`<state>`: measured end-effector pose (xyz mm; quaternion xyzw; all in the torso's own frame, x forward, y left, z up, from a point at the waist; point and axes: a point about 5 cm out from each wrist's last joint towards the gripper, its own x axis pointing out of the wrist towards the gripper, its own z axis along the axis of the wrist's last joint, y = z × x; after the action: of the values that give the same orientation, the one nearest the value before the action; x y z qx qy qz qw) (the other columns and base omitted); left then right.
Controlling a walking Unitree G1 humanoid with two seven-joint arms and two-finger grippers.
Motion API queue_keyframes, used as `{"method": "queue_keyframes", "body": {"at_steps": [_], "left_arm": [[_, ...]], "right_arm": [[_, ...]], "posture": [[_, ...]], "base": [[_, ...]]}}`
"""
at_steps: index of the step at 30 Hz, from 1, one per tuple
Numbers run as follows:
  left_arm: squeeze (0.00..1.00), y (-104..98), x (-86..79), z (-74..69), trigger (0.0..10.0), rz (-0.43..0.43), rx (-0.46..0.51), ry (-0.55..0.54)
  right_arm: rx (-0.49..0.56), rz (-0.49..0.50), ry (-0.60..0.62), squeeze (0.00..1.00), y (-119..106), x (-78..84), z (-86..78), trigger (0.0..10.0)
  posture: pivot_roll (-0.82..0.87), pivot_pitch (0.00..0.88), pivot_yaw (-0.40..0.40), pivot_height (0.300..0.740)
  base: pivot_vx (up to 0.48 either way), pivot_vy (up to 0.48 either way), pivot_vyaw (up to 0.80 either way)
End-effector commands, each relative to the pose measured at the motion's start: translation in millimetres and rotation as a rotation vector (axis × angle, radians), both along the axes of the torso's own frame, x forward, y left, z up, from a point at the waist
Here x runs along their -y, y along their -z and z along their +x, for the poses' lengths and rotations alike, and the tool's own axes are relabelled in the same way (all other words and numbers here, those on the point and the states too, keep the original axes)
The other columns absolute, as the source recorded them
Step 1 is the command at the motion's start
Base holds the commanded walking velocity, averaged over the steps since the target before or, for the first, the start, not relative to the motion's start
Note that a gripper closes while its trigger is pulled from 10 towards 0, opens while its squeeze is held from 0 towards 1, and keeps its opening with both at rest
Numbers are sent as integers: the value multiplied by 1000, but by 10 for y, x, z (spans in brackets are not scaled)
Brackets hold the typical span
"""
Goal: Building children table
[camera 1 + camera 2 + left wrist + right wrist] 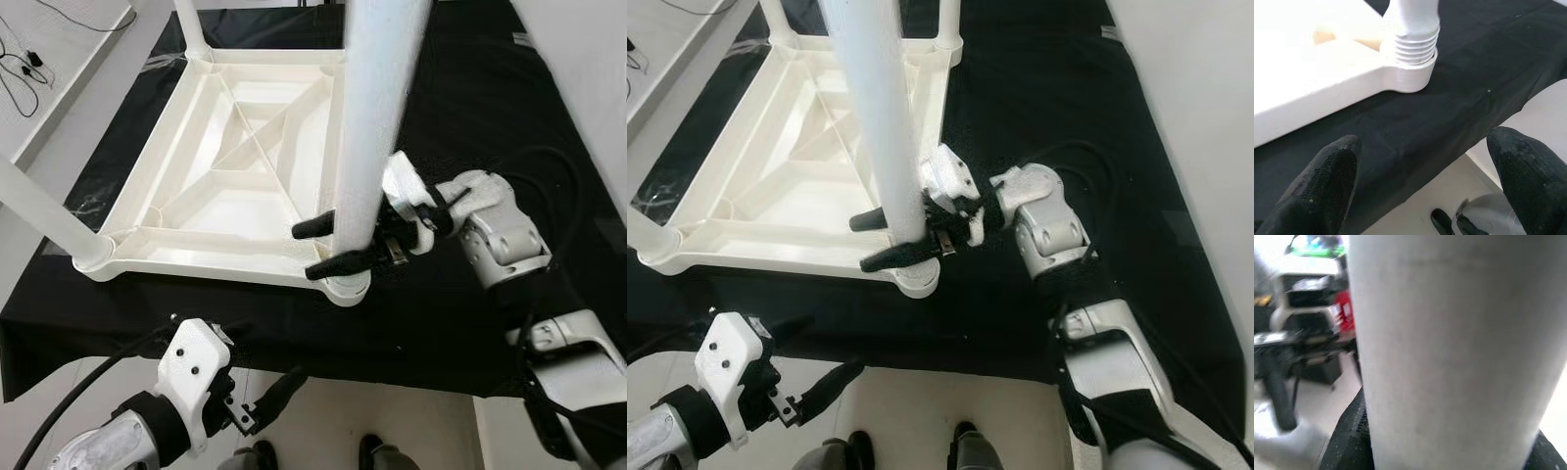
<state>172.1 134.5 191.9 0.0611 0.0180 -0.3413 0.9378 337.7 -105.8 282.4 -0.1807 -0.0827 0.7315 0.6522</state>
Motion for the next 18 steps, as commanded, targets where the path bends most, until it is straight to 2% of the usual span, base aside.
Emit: {"method": "queue_keyframes", "body": {"at_steps": [1, 3, 4, 6, 7, 8, 9, 10, 11, 13, 14, 16, 18], "left_arm": [[0, 48, 3, -23, 10000, 6, -35, 5], [0, 47, 6, -21, 10000, 5, -35, 5], [0, 48, 22, -12, 10000, 0, -33, 6], [0, 48, 22, -12, 10000, 0, -33, 6], [0, 49, 27, -9, 10000, -2, -33, 6], [0, 49, 27, -9, 10000, -2, -33, 6], [0, 49, 30, -4, 10000, -4, -32, 5], [0, 49, 30, -4, 10000, -4, -32, 5], [0, 50, 33, 2, 10000, -5, -32, 4], [0, 50, 33, 17, 10000, -7, -30, 2], [0, 50, 33, 17, 10000, -7, -30, 2], [0, 49, 25, 36, 10000, -8, -27, 1], [0, 50, 22, 42, 10000, -8, -26, 0]], "right_arm": [[-53, -2, 127, 0, 145, -11, 87, 10000], [-64, 17, 168, 0, 145, -3, 113, 10000], [-110, 57, 398, 0, 190, 88, 232, 10000], [-110, 57, 398, 0, 190, 88, 232, 10000], [-130, 69, 486, 0, 216, 133, 272, 10000], [-130, 69, 486, 0, 216, 133, 272, 10000], [-149, 89, 583, 0, 252, 190, 302, 10000], [-149, 89, 583, 0, 252, 190, 302, 10000], [-167, 128, 663, 0, 291, 247, 302, 10000], [-176, 194, 797, 0, 387, 332, 242, 10000], [-176, 194, 797, 0, 387, 332, 242, 10000], [-136, 247, 917, 0, 515, 314, 101, 10000], [-124, 264, 950, 0, 545, 302, 57, 10000]], "posture": [[72, 351, 36, 740], [72, 351, 36, 740], [48, 351, 20, 740], [48, 351, 20, 740], [45, 351, 19, 740], [45, 351, 19, 740], [36, 347, 13, 740], [36, 347, 13, 740], [33, 345, 8, 740], [27, 341, 6, 740], [27, 341, 6, 740], [19, 339, 10, 740], [19, 339, 10, 740]], "base": [[0, 0, 0], [0, 0, 0], [0, 0, 0], [0, 0, 0], [0, 0, 0], [0, 0, 0], [0, 0, 0], [0, 0, 0], [0, 0, 0], [0, 0, 0], [0, 0, 0], [0, 0, 0], [0, 0, 0]]}}
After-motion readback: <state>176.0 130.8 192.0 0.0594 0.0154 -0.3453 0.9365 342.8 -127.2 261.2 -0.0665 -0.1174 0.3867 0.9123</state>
